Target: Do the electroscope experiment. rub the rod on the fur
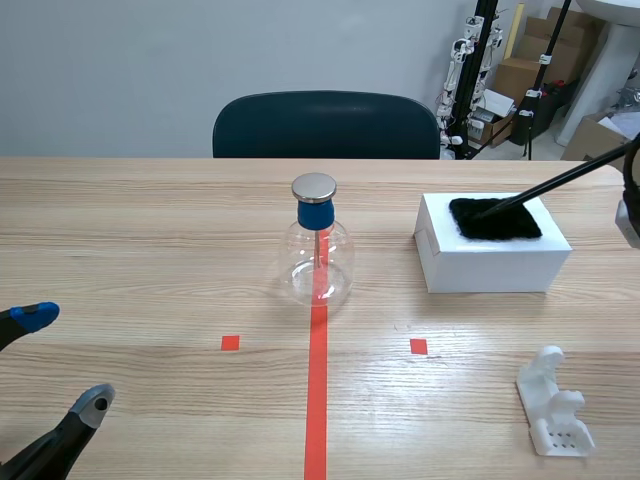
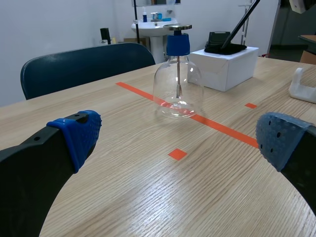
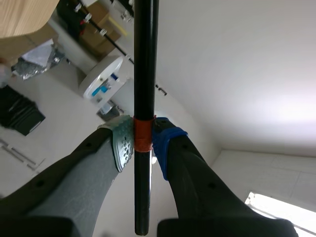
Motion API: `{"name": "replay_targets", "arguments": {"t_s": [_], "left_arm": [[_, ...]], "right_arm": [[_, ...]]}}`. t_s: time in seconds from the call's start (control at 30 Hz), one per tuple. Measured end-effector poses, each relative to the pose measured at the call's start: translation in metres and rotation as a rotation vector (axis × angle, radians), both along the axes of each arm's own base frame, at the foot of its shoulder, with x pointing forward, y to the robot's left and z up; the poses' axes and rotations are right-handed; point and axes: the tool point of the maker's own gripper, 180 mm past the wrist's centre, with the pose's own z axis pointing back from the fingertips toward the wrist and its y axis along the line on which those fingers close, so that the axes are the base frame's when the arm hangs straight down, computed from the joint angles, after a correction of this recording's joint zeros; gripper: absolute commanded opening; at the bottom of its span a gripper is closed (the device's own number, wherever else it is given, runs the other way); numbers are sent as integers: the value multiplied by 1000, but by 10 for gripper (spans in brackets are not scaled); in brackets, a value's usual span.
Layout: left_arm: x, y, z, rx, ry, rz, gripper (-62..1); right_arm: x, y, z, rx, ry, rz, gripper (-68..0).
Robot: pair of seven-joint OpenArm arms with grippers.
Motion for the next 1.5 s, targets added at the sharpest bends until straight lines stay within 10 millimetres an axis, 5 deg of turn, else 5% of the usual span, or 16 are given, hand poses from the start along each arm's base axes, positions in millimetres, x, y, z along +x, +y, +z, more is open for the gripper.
{"name": "replay_targets", "arguments": {"t_s": [0.23, 0.5, 0.63, 0.83, 1.0, 1.5], "left_arm": [[0, 0, 0, 0, 0, 0, 14], [0, 0, 0, 0, 0, 0, 14], [0, 0, 0, 0, 0, 0, 14], [0, 0, 0, 0, 0, 0, 14], [0, 0, 0, 0, 0, 0, 14], [0, 0, 0, 0, 0, 0, 14]], "right_arm": [[-2, -24, 2, -45, -9, -126, -675], [-1, 11, -4, 10, 28, 63, -675], [-1, 12, -3, 15, 16, 62, -675], [-1, -16, 0, -24, -13, -99, -675], [-2, -16, -3, -20, 5, -100, -675], [-5, 21, 39, 395, -152, 10, -675]]}}
